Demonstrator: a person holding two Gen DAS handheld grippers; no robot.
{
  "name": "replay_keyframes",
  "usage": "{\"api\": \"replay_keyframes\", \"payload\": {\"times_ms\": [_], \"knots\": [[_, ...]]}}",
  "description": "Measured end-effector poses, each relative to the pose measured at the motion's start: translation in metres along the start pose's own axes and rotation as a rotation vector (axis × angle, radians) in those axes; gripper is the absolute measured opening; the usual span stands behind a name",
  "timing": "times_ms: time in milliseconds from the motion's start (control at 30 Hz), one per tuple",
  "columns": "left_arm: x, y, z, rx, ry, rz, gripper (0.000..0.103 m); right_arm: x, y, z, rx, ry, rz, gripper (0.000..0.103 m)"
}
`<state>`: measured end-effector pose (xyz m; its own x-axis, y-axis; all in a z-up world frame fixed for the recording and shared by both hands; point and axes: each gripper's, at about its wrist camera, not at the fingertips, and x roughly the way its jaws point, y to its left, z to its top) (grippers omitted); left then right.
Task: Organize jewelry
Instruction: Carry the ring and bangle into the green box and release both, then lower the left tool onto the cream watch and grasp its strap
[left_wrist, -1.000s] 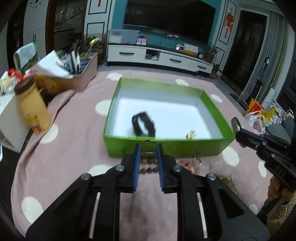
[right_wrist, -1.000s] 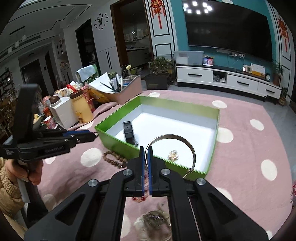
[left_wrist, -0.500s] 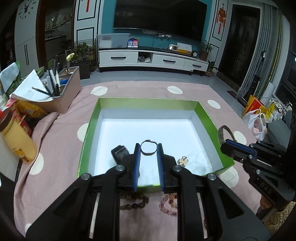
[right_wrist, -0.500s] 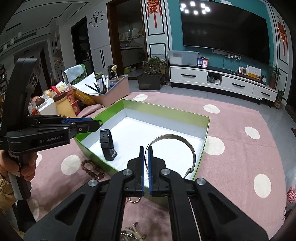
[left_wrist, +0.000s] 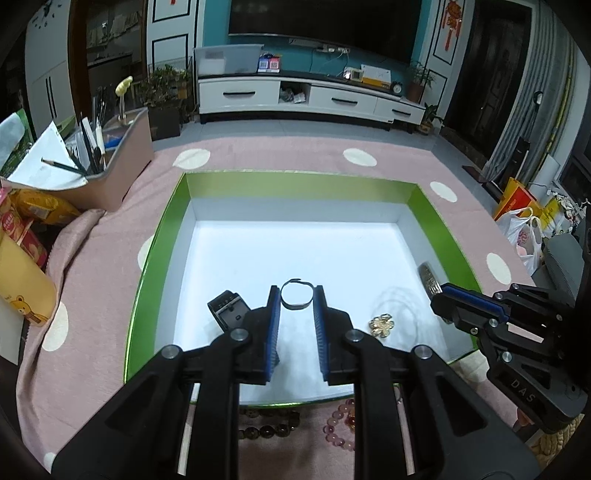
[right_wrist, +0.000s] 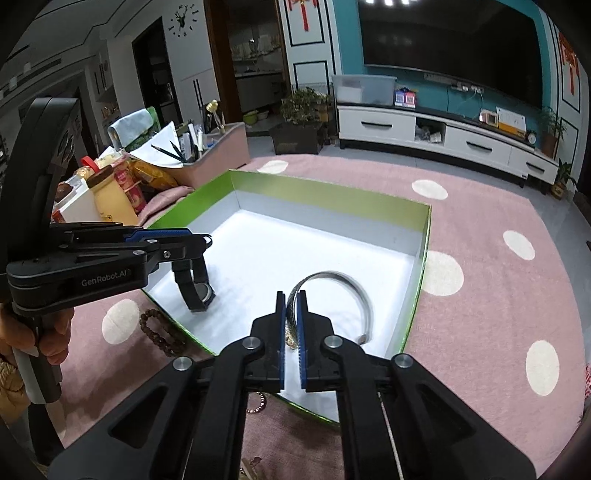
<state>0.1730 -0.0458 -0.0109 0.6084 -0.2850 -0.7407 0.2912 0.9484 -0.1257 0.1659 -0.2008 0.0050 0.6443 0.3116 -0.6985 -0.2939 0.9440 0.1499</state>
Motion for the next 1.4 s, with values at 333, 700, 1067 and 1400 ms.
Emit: {"api": "replay_keyframes", "payload": {"times_ms": [333,700,1067,1400], "knots": [[-0.01,0.008,-0.007,-0.028,-0.011,0.001,0.044,-0.022,-0.007,-0.003,0.059,-0.036,0.008,0.013],[-0.046,0.005,-0.033,-0.04,-0.025,-0.034,0.05,-0.058,-0.004,-0.023,0.107,-0.062,0.014,0.02],[-0.07,-0.01,-0.08,-0.063,0.059,-0.156,0.055,-0.093,0.004,-0.049,0.14,-0.082,0.008,0.02],[-0.045,-0.051,-0.101,0.001,0.206,-0.264,0.055,-0.117,0.003,-0.084,0.191,-0.07,-0.002,0.02]]}}
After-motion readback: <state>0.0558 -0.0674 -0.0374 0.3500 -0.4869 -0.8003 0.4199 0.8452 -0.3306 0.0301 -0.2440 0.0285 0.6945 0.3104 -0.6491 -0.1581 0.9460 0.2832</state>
